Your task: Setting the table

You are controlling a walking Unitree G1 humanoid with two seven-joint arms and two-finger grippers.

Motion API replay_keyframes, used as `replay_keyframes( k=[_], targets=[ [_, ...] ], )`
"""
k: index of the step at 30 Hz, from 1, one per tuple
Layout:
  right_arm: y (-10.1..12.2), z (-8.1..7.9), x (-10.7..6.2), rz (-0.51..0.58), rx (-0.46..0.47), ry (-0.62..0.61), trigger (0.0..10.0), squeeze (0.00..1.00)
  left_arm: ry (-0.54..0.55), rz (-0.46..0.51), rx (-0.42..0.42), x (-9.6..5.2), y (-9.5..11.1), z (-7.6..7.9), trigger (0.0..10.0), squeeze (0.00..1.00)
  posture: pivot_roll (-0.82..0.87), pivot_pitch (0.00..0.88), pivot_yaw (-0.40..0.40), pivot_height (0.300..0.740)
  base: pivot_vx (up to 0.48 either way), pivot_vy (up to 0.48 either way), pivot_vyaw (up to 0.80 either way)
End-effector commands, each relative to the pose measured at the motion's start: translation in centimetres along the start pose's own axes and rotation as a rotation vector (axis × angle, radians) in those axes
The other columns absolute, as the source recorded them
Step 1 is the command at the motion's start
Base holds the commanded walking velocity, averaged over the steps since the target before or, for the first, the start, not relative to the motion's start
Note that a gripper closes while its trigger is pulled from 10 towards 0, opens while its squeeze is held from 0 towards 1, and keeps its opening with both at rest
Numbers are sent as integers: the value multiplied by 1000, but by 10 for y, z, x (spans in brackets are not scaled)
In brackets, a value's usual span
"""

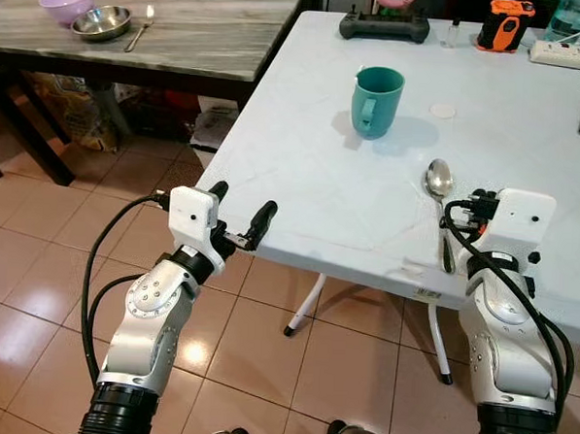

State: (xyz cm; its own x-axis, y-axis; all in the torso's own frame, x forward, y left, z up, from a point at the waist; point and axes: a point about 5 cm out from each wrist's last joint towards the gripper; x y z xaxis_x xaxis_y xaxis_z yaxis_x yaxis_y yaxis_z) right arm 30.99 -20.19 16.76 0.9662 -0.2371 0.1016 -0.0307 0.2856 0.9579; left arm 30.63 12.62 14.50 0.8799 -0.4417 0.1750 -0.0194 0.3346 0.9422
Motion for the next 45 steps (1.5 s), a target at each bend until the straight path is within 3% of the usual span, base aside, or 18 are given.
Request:
replay_keyframes(
  k=[1,5,8,19,43,44,45],
  targets=[
    [-3,-3,-2,-21,9,20,10000,1000,21,-9,8,-4,-2,-5,10000,0,-201,152,96,740,0,0,0],
    [-3,-6,1,-33,8,48,10000,1000,-31,-36,11,-8,-4,-2,10000,0,-199,155,93,740,0,0,0],
    [-4,-5,6,-61,-24,72,10000,1000,-149,-78,12,-16,-6,6,10000,0,-198,158,89,740,0,0,0],
    [-9,2,16,-147,-65,120,10000,1000,-316,-185,37,-33,-16,18,10000,0,-201,176,91,740,0,0,0],
    [-11,-11,38,-205,-87,243,10000,1000,-353,-184,26,-33,-17,27,10000,0,-198,176,82,740,0,0,0],
    [-12,-13,38,-208,-88,254,10000,875,-353,-184,25,-33,-17,27,10000,0,-198,176,82,740,0,0,0],
    [-12,-16,39,-210,-93,270,10000,0,-355,-185,24,-33,-17,28,10000,0,-196,177,81,740,0,0,0]
  ],
)
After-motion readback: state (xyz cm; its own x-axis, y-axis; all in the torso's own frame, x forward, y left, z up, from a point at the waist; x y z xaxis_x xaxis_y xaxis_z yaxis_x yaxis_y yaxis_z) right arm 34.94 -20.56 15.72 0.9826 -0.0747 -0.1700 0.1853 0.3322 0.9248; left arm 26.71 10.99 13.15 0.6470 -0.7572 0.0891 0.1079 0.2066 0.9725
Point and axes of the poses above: a point about 5 cm out from each wrist's last joint towards the gripper, its own x axis pointing out of the wrist towards the gripper, its own y axis along the axis of the wrist's last joint, z = x × y, and after that the axes turned 14 degrees about -x, right-handed
